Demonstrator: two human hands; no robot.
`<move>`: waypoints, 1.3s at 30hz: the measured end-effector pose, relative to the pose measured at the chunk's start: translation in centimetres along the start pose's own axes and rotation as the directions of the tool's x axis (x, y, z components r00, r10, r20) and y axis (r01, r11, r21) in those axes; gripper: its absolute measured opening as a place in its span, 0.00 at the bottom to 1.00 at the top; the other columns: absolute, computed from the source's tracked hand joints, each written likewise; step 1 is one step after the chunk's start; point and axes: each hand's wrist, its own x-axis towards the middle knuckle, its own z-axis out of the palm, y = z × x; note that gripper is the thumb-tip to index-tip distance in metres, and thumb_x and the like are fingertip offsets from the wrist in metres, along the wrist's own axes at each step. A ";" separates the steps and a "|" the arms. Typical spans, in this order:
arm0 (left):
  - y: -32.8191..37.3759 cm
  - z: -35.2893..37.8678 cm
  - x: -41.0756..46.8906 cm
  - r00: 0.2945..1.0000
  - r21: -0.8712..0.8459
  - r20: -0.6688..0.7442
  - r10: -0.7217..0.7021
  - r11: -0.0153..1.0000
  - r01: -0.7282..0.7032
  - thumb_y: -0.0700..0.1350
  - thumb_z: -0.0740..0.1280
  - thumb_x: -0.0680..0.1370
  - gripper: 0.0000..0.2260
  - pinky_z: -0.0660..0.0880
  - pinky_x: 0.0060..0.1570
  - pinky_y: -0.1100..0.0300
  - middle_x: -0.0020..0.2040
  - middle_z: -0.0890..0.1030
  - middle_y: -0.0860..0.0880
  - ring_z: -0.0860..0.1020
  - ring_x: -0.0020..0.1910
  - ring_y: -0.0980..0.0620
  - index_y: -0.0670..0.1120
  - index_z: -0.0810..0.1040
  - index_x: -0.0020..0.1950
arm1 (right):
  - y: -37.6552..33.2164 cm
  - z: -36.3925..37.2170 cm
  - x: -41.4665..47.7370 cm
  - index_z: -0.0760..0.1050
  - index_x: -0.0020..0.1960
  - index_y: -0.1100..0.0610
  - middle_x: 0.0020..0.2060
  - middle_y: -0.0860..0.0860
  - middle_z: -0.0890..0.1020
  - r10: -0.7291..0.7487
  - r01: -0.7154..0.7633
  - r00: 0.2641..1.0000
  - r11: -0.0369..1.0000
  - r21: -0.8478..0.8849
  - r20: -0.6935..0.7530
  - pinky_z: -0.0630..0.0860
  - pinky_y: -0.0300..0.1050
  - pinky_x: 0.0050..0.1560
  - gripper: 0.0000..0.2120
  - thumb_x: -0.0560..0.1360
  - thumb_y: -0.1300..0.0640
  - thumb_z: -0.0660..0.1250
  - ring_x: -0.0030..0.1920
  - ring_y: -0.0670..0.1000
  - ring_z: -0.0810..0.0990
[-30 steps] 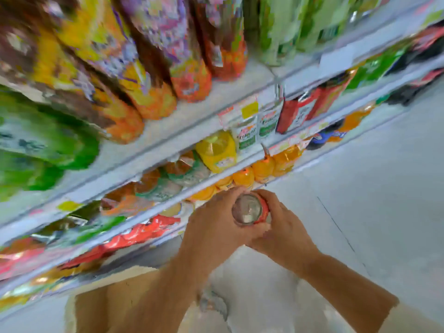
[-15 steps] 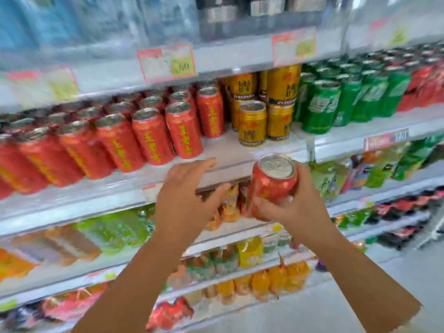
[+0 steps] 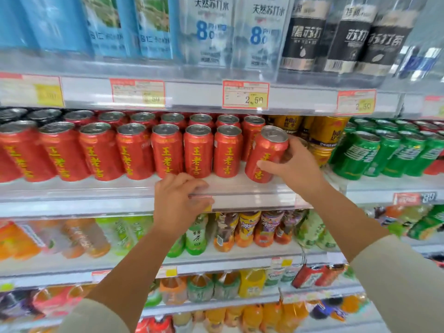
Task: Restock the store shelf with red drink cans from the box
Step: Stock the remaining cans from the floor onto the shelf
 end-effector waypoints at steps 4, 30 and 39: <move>-0.3 0.2 0.0 0.999 -0.013 -0.007 0.041 0.999 -0.041 0.60 0.75 0.66 0.15 0.73 0.47 0.49 0.44 0.80 0.57 0.75 0.42 0.50 0.54 0.85 0.48 | 0.8 0.9 1.8 0.69 0.62 0.48 0.55 0.46 0.80 0.008 -0.005 0.999 0.999 -0.051 0.050 0.77 0.50 0.59 0.32 0.64 0.59 0.80 0.54 0.46 0.80; 0.0 -0.4 -0.3 0.999 -0.001 0.042 0.025 1.000 -0.025 0.59 0.75 0.69 0.16 0.57 0.55 0.63 0.47 0.78 0.57 0.73 0.50 0.53 0.54 0.83 0.54 | 3.6 3.6 1.6 0.54 0.77 0.50 0.68 0.49 0.74 0.062 -0.056 0.997 0.988 -0.146 0.039 0.73 0.57 0.65 0.39 0.73 0.45 0.70 0.65 0.51 0.75; 3.7 -2.2 -8.6 0.974 -0.017 -0.199 -0.107 0.994 0.106 0.47 0.71 0.75 0.12 0.65 0.63 0.61 0.55 0.79 0.47 0.75 0.57 0.44 0.45 0.82 0.57 | 4.0 3.1 -10.2 0.67 0.66 0.47 0.61 0.49 0.77 -0.262 0.270 0.949 0.963 0.025 -0.176 0.73 0.43 0.61 0.18 0.79 0.61 0.62 0.61 0.45 0.76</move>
